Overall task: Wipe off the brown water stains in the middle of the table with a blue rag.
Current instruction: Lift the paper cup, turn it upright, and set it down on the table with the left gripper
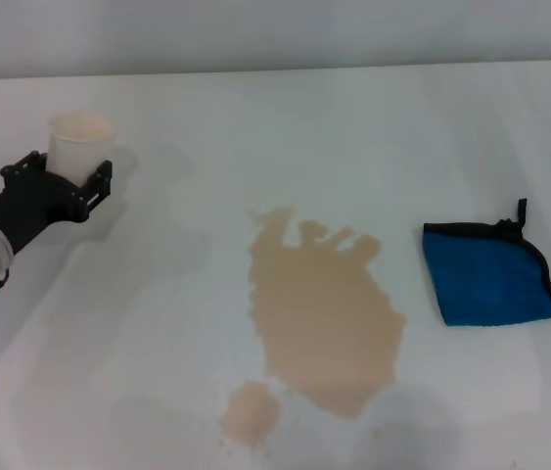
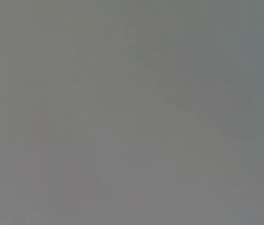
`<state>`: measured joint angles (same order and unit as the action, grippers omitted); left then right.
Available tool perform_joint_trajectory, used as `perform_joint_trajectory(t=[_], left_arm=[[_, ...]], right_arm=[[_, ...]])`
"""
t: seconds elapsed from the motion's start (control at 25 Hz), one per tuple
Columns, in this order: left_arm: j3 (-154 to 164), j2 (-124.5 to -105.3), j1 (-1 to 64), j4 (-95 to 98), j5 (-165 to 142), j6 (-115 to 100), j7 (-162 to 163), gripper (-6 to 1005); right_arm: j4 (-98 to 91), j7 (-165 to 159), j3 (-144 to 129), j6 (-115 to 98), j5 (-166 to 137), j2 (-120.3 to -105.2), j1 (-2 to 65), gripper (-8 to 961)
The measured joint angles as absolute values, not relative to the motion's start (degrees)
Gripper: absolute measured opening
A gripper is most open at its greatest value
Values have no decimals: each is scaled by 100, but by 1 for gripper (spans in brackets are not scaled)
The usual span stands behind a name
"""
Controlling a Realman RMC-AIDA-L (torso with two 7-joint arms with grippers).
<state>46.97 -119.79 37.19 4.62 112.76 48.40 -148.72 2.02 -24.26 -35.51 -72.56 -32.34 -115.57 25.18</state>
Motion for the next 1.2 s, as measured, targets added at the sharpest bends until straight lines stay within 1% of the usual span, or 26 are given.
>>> perform_joint_trajectory(t=[0.28,0.44,0.64,1.2], left_arm=[[4686,-11980,3694,301,11449,4833,-14875,620],[4684,-11985,3655,234,11466,4833,-14877,654],[4684,-11988,3564,175,11486,4846,-14880,751],[4679,-11997,3299,62,11589,5065,-14880,865]], right_arm=[[202,-2433,-3551,-7256,-3234,-11575,2525,855],[205,-2445,-3551,-7256,-3235,-11576,2539,855],[218,-2448,-3551,-7257,-3243,-11575,2531,855],[219,-2462,-3575,-7260,-3252,-11582,2542,856]])
